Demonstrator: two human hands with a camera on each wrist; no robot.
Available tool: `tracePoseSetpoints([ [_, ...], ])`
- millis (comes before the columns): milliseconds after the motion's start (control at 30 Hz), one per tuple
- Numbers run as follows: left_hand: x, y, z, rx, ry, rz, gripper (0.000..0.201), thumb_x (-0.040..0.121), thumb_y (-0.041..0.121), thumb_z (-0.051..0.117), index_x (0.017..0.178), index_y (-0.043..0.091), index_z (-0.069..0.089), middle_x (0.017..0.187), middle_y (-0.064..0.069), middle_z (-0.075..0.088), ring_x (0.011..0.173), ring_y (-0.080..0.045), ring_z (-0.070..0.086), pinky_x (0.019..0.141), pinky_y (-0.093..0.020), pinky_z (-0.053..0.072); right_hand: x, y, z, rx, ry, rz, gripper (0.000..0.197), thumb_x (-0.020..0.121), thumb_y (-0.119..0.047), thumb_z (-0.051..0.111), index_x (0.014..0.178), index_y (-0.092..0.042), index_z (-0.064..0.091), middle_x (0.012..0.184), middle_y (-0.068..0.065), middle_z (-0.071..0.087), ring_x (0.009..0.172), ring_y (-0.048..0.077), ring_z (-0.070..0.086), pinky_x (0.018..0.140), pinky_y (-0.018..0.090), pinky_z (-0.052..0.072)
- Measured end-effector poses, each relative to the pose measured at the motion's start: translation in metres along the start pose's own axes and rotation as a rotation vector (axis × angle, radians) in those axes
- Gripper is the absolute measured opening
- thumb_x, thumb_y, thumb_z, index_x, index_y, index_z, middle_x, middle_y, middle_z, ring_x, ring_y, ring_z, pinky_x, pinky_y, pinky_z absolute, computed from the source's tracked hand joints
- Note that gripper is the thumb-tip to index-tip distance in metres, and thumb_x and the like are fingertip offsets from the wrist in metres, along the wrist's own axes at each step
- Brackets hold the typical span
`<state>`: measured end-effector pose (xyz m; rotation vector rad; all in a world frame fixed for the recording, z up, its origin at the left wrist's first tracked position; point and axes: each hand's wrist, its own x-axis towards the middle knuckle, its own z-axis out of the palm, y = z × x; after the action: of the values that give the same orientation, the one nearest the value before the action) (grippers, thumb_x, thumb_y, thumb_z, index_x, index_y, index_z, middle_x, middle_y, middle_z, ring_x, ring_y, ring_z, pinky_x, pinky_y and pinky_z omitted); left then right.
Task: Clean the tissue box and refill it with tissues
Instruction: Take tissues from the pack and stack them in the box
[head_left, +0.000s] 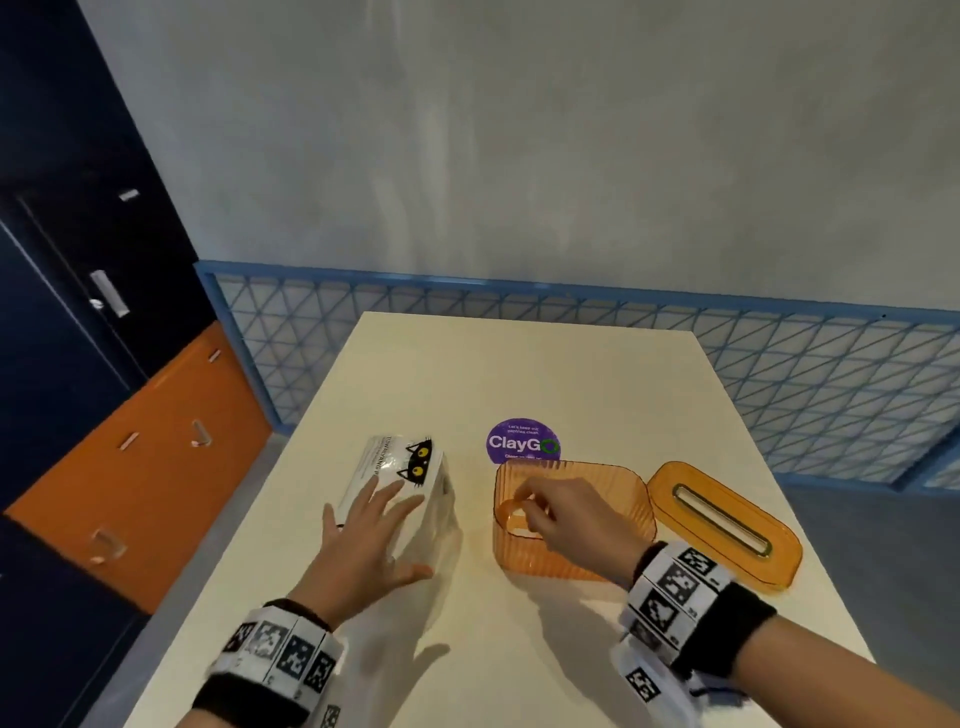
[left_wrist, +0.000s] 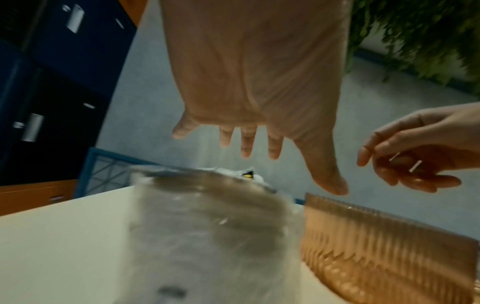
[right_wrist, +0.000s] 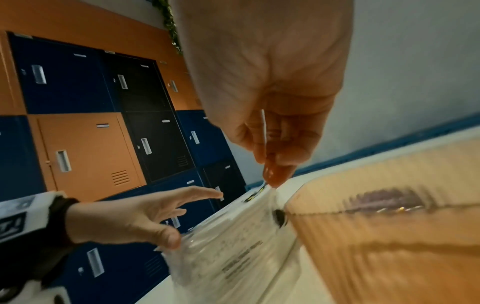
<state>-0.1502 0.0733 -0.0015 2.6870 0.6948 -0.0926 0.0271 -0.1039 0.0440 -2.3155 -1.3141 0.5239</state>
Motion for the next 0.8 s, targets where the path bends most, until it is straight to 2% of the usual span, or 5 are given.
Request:
tracePoseSetpoints([
  [200,-0.033,-0.039,0.019,-0.016,-0.014,-0.151,0.097,0.076,0.056,0.065,0.149,0.039,0.003,0.159,0.010,-0.008,0.147,-0.019,-0.015,0.114,-0.062,0.000,0.054,-0.035,0.060,0.189,-0.178,0.231,0.031,0.098,-0.032,0.042,0.104,-0.004,0.055,0.100,0.017,0.068,0.070,0.026,0.067,0.056,0.027,0.051],
  [400,-0.045,-0.057,0.030,-0.238,0.221,-0.127,0.047,0.096,0.050,0.031,0.139,0.034,0.042,0.152,0.013,0.026,0.140,-0.011,0.030,0.113,-0.035,0.028,0.079,-0.048,0.084,0.162,-0.226,0.418,0.036,0.098,-0.031,0.035,0.090,-0.004,0.058,0.112,0.018,0.068,0.098,0.031,0.066,0.080,0.032,0.052],
  [500,-0.045,-0.056,0.028,-0.524,0.388,-0.177,0.031,0.100,0.023,0.039,0.126,0.033,0.053,0.138,0.015,0.042,0.126,-0.005,0.043,0.106,-0.023,0.035,0.084,-0.048,0.090,0.119,-0.226,0.449,0.036,0.100,-0.023,0.034,0.095,-0.002,0.062,0.118,0.019,0.065,0.106,0.032,0.064,0.094,0.037,0.052],
  [667,-0.038,-0.050,0.021,-1.135,0.611,-0.498,0.027,0.102,0.015,0.033,0.106,0.017,0.060,0.114,-0.015,0.063,0.104,-0.029,0.059,0.090,-0.040,0.048,0.083,-0.049,0.093,0.262,-0.180,0.519,0.025,0.097,-0.017,0.037,0.088,-0.004,0.057,0.114,0.023,0.066,0.101,0.034,0.067,0.086,0.039,0.057],
  [800,-0.027,-0.055,0.019,-1.578,0.616,-0.800,0.036,0.101,0.013,0.033,0.128,-0.008,0.045,0.117,-0.021,0.056,0.098,-0.025,0.051,0.070,-0.032,0.047,0.078,-0.055,0.087,0.334,-0.174,0.602,0.025,0.099,-0.013,0.035,0.094,-0.002,0.057,0.120,0.020,0.063,0.109,0.032,0.063,0.092,0.035,0.053],
])
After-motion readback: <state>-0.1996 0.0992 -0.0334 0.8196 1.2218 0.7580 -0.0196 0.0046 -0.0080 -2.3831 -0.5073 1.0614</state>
